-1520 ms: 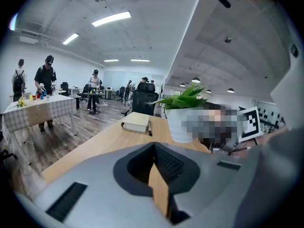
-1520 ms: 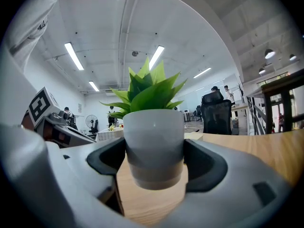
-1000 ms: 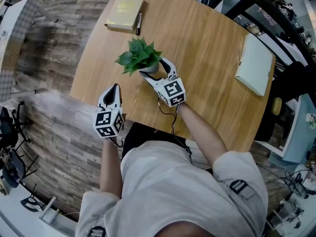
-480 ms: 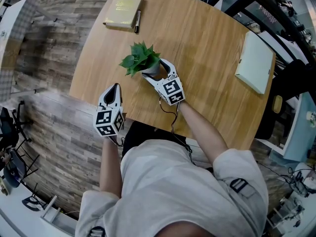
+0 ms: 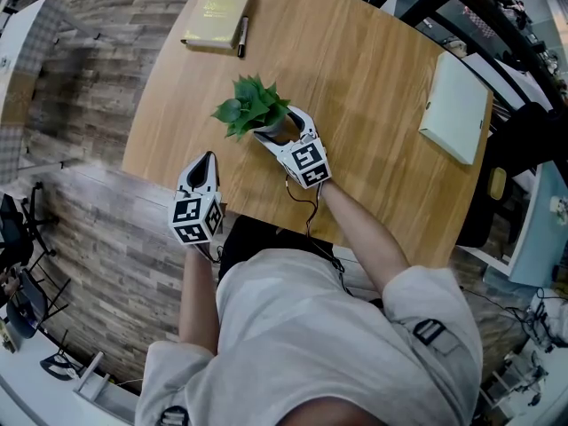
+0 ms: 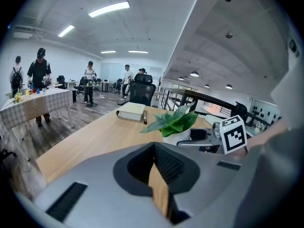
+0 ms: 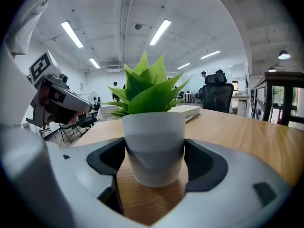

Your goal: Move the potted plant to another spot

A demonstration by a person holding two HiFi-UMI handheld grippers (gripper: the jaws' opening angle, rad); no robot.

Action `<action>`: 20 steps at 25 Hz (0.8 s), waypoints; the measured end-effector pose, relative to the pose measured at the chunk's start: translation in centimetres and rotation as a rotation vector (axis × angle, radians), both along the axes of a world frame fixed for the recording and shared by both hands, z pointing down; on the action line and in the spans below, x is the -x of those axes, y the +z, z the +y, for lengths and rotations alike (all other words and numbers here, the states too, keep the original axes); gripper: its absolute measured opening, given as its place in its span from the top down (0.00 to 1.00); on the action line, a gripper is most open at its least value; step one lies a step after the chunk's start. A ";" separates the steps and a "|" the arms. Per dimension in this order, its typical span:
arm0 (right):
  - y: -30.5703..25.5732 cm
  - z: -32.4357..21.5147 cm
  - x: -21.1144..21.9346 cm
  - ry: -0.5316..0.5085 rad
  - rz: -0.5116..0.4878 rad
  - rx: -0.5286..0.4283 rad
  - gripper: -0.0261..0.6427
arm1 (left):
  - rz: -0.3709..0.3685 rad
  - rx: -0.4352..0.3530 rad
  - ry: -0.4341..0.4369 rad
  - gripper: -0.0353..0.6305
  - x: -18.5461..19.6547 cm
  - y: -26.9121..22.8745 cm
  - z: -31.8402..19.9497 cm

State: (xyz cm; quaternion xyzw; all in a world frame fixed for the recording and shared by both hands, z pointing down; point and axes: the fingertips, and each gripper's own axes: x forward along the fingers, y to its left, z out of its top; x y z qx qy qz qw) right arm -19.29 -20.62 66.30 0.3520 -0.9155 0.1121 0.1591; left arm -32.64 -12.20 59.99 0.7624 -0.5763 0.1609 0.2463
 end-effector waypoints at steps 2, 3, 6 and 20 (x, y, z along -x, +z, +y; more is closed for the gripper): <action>0.0 0.2 -0.2 0.003 0.002 0.000 0.37 | 0.001 0.002 0.002 0.93 -0.3 0.0 0.2; 0.0 0.3 -0.3 0.004 0.004 0.002 0.37 | 0.001 0.002 0.004 0.93 -0.4 0.0 0.3; -0.1 0.6 -0.6 0.007 0.012 0.005 0.37 | 0.000 0.008 0.011 0.93 -0.7 0.3 0.6; 1.6 1.9 -0.7 0.013 0.067 0.036 0.38 | 0.008 0.072 -0.001 0.93 -0.9 2.3 3.2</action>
